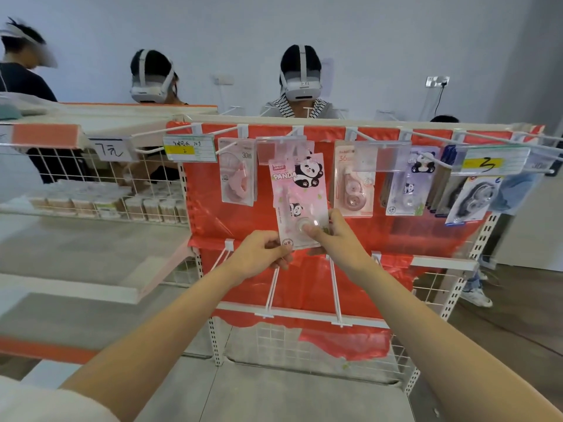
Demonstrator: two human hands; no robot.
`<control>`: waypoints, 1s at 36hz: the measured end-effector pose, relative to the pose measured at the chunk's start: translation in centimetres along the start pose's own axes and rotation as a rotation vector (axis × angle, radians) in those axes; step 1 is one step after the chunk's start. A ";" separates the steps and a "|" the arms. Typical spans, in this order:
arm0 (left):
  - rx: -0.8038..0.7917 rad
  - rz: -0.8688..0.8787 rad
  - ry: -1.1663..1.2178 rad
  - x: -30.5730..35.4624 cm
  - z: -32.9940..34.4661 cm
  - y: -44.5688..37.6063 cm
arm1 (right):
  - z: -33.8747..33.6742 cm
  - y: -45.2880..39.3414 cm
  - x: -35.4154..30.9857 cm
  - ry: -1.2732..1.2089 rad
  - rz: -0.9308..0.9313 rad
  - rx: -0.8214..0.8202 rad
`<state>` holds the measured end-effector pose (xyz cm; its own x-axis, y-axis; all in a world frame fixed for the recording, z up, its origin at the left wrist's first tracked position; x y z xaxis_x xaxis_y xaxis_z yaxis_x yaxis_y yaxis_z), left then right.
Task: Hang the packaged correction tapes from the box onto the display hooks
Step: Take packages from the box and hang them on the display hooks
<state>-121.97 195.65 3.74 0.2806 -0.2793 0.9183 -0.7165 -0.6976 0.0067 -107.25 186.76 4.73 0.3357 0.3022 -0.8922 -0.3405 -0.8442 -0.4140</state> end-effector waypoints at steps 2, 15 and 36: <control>0.003 0.011 -0.017 -0.1 -0.2 0.0 | 0.2 0.2 0.0 -0.008 0.001 0.006; -0.045 0.039 0.038 -0.1 -2.4 -1.4 | 1.7 -0.7 -0.8 0.052 0.000 0.042; 0.050 0.162 -0.799 -1.8 -6.5 -5.1 | 4.7 -7.6 0.6 0.342 0.198 0.184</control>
<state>-122.98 203.95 4.60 0.5599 -0.7525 0.3468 -0.7634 -0.6312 -0.1371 -108.59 195.38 6.51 0.5094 -0.0483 -0.8592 -0.5681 -0.7688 -0.2936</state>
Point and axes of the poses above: each hand's wrist, its own y-axis away from the middle knuckle, its own z-axis out of the palm, x = y × z, the point moved 1 cm from there along -y, towards the middle knuckle, and after that the axes turned 9 degrees about -z, right-handed, at the moved point
